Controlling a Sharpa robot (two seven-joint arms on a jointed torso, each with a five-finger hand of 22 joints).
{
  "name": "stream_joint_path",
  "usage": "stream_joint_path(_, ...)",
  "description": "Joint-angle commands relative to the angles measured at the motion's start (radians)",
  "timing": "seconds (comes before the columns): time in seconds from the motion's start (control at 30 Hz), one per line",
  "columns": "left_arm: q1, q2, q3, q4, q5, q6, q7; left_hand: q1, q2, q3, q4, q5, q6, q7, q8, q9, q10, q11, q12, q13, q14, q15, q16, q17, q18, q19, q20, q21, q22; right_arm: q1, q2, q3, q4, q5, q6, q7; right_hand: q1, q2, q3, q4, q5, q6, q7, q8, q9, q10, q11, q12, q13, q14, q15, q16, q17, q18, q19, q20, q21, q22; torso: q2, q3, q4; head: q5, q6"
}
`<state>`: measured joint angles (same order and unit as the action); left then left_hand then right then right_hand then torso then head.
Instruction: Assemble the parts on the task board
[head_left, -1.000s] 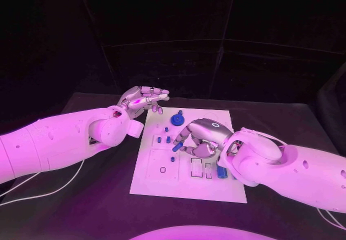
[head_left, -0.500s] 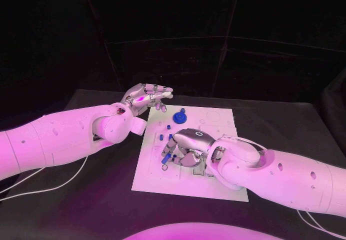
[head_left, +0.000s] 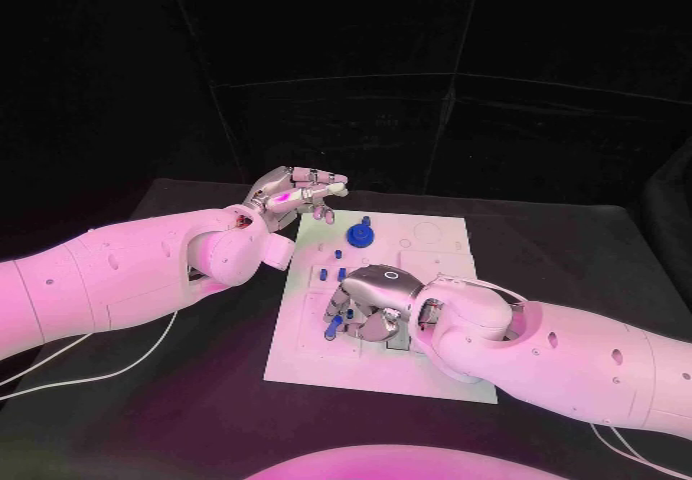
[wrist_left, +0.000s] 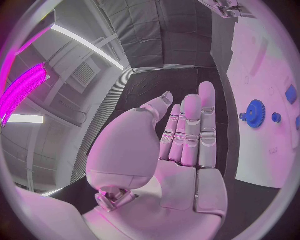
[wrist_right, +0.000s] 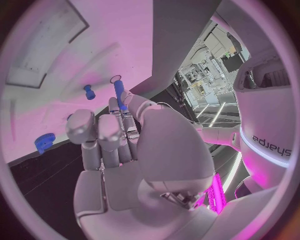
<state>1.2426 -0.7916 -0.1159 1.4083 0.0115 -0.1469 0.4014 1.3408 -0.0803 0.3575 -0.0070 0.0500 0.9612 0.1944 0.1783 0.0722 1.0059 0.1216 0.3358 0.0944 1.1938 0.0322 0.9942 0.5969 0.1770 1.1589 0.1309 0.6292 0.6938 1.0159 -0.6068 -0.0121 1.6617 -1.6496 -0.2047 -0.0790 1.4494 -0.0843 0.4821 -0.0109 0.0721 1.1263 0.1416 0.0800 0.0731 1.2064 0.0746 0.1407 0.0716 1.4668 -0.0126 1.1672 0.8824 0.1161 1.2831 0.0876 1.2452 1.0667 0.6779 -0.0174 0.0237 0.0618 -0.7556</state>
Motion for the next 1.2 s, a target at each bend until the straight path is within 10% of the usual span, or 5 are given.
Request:
stream_joint_path(0.03, 0.001, 0.001, 0.001, 0.001, 0.003, 0.013, 0.003, 0.009, 0.005, -0.007, 0.000, 0.001, -0.006, 0.001, 0.004, -0.001, -0.006, 0.000, 0.007, 0.001, -0.007, 0.002, -0.003, -0.001, 0.006, -0.007, 0.002, -0.006, -0.001, 0.000, 0.002, 0.000, -0.002, -0.035, 0.032, -0.021, -0.009, 0.002, 0.004, 0.000, 0.002, 0.002, 0.003, 0.001, 0.001, 0.012, -0.003, -0.004, 0.001, 0.000, 0.000, 0.007, 0.001, -0.004, -0.002, 0.005, 0.004, 0.001, 0.001, -0.0005, 0.0003, 0.000, 0.000)
stream_joint_path(1.2, 0.001, 0.003, 0.001, -0.003, 0.003, 0.021, -0.003, 0.008, 0.005, -0.008, 0.001, 0.001, -0.007, 0.001, 0.006, -0.001, -0.008, 0.000, 0.008, 0.001, -0.009, 0.003, -0.004, -0.003, 0.006, -0.008, 0.003, -0.007, -0.002, -0.009, 0.040, -0.005, -0.007, -0.139, 0.042, -0.038, -0.031, -0.015, -0.004, 0.000, 0.005, -0.022, 0.009, -0.012, -0.004, -0.010, 0.003, -0.023, -0.003, -0.004, 0.006, 0.005, -0.004, 0.002, -0.023, 0.008, -0.016, -0.028, 0.000, -0.0002, -0.0007, 0.003, -0.004)
